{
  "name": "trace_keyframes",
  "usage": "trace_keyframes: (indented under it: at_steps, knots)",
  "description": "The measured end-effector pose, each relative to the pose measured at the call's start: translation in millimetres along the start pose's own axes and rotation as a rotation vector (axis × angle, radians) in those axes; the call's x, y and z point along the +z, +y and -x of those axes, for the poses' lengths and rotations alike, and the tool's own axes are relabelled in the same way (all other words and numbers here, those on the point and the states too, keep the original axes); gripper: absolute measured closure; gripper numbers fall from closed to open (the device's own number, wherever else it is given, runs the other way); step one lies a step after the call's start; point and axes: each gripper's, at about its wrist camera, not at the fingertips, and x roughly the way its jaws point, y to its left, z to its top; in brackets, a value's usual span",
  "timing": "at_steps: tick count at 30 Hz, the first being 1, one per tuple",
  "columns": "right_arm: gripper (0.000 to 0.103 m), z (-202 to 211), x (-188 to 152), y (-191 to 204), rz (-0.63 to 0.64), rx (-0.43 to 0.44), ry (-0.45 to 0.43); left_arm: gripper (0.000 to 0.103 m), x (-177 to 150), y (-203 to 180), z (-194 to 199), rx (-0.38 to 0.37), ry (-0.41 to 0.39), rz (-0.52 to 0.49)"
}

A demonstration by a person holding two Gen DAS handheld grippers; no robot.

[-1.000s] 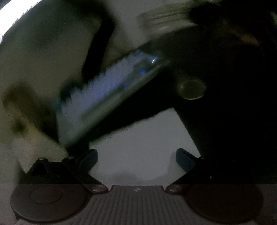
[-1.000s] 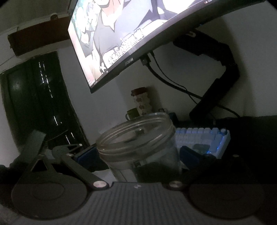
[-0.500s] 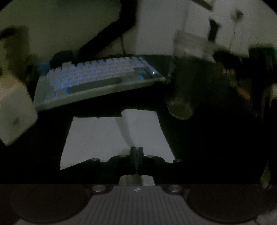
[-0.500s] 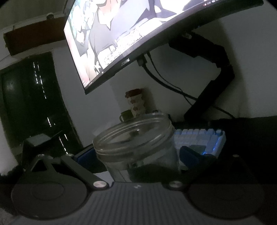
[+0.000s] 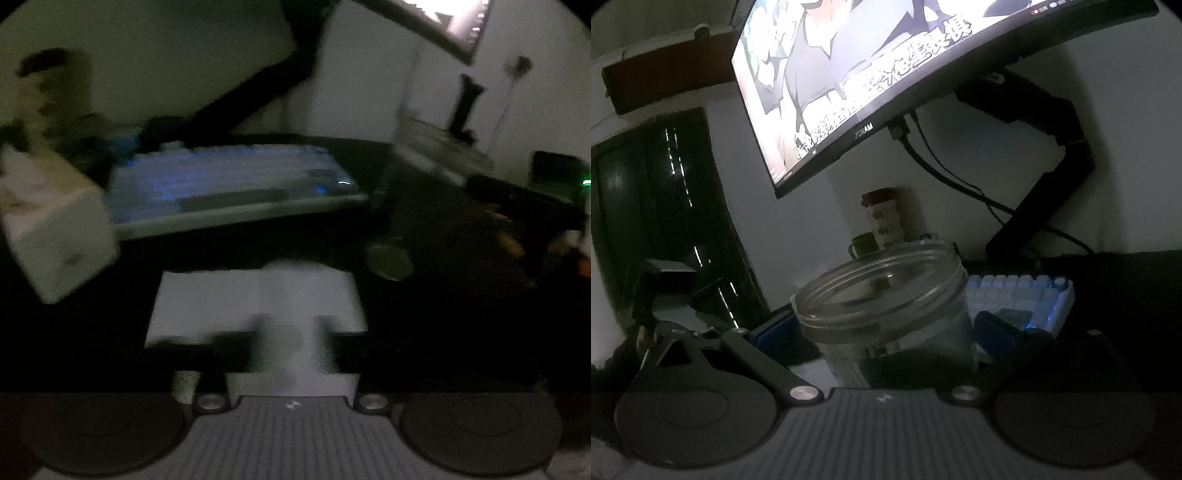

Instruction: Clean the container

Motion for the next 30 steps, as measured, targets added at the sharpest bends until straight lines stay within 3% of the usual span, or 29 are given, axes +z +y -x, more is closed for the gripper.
trace_keyframes:
  at_steps: [1, 2, 9, 12, 15, 18, 19, 20, 21, 24, 25, 28, 30]
  knots:
    - [0.0, 0, 0, 0, 0.004, 0.001, 0.003, 0.005, -1, -2, 4, 0.038, -0.038, -0.03]
    - [0.0, 0, 0, 0, 0.007, 0.003, 0.006, 0.001, -2, -5, 8, 0.057, -0.059, -0.085]
    - [0.0, -10, -3, 0, 0.079, 0.009, 0.064, 0.0, -10, -32, -8, 0.178, 0.1, -0.361]
    - [0.0, -21, -6, -3, 0.103, 0.02, 0.113, 0.0, -13, -29, -26, 0.228, 0.122, -0.368]
    - [0.0, -31, -8, -7, 0.095, 0.035, 0.142, 0.0, -13, -13, -32, 0.186, 0.123, -0.279]
    - [0.0, -37, -8, -11, 0.074, 0.055, 0.146, 0.027, -10, 5, -37, 0.054, 0.121, -0.143]
    - [0.0, -37, -8, -12, 0.064, 0.063, 0.14, 0.05, -10, 6, -35, 0.058, 0.098, -0.142]
    - [0.0, -37, -7, -13, 0.048, 0.075, 0.134, 0.061, -11, 7, -34, 0.062, 0.075, -0.142]
    - [0.001, -37, -7, -14, 0.031, 0.087, 0.128, 0.082, -12, 6, -34, 0.054, 0.062, -0.137]
    - [0.003, -35, -9, -13, 0.001, 0.114, 0.119, 0.094, -15, 3, -34, 0.038, 0.028, -0.117]
    - [0.003, -35, -9, -12, -0.007, 0.116, 0.118, 0.103, -14, 5, -34, 0.011, 0.026, -0.096]
    - [0.003, -35, -10, -11, -0.061, 0.149, 0.12, 0.103, -11, 20, -36, -0.187, 0.033, 0.048]
    - [0.003, -35, -12, -11, -0.098, 0.191, 0.128, 0.103, -9, 22, -30, -0.231, 0.001, 0.086]
